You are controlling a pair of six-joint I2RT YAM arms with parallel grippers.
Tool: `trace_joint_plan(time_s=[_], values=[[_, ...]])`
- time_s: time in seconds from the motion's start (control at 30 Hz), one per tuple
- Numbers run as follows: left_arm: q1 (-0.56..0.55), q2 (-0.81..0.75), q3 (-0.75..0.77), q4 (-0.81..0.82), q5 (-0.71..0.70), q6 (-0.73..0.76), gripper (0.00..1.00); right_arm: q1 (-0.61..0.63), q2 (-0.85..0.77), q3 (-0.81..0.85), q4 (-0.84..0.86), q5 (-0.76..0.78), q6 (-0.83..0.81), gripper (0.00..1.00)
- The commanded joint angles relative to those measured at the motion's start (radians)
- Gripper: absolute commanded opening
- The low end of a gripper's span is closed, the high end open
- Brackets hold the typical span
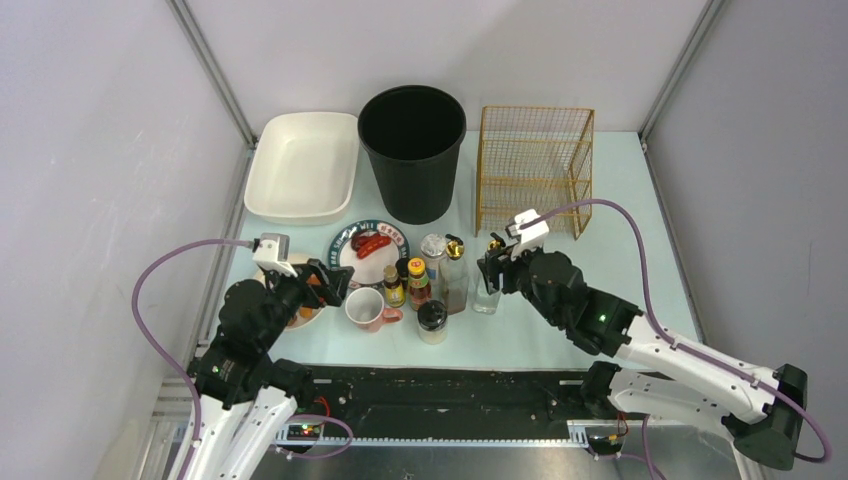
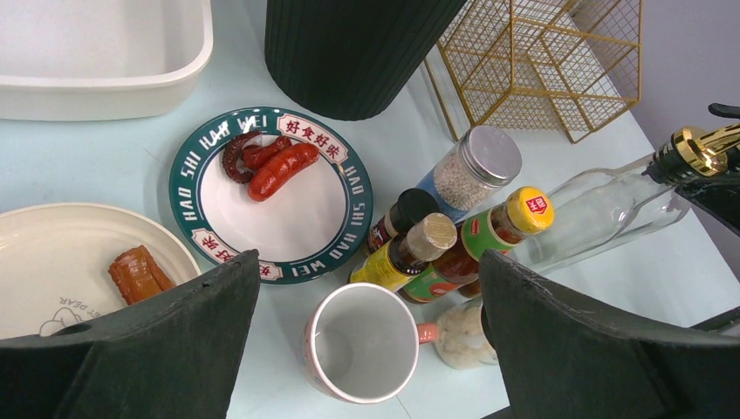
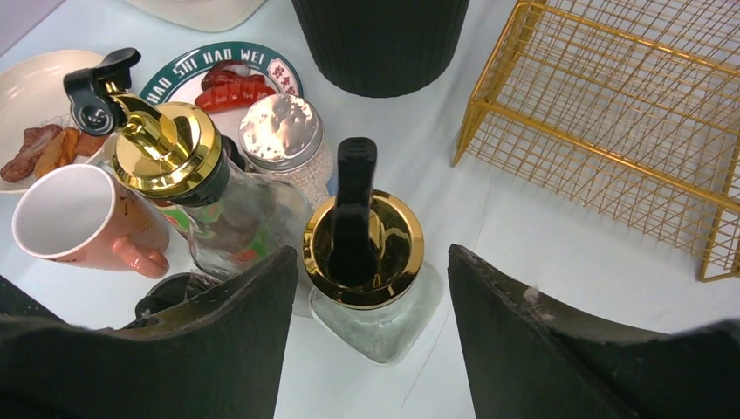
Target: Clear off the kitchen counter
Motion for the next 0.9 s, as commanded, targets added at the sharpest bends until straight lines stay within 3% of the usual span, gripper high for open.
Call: trace_joint_plan(time_s=[0.0, 0.53, 0.77, 0.8, 0.87], values=[[0.004, -0.007, -0.003, 0.028, 0.018, -0.006, 0.98, 0.013, 0.012, 0.0, 0.061, 0.034, 0.0, 0.66], [0.002, 0.011, -0.003, 0.029, 0.021, -0.006, 0.98, 0.024, -0.029, -0.056, 0.105, 0.076, -0.039, 0.37], [0.001, 0.021, -0.003, 0.029, 0.022, -0.006, 0.98, 0.023, -0.05, -0.058, 0.141, 0.06, -0.091, 0.11], [0.002, 0.021, -0.003, 0.028, 0.022, -0.005, 0.98, 0.023, -0.056, -0.058, 0.151, 0.058, -0.095, 0.03], [0.001, 0.022, -0.004, 0.029, 0.02, -0.005, 0.98, 0.023, -0.07, -0.056, 0.168, 0.055, -0.11, 0.0]])
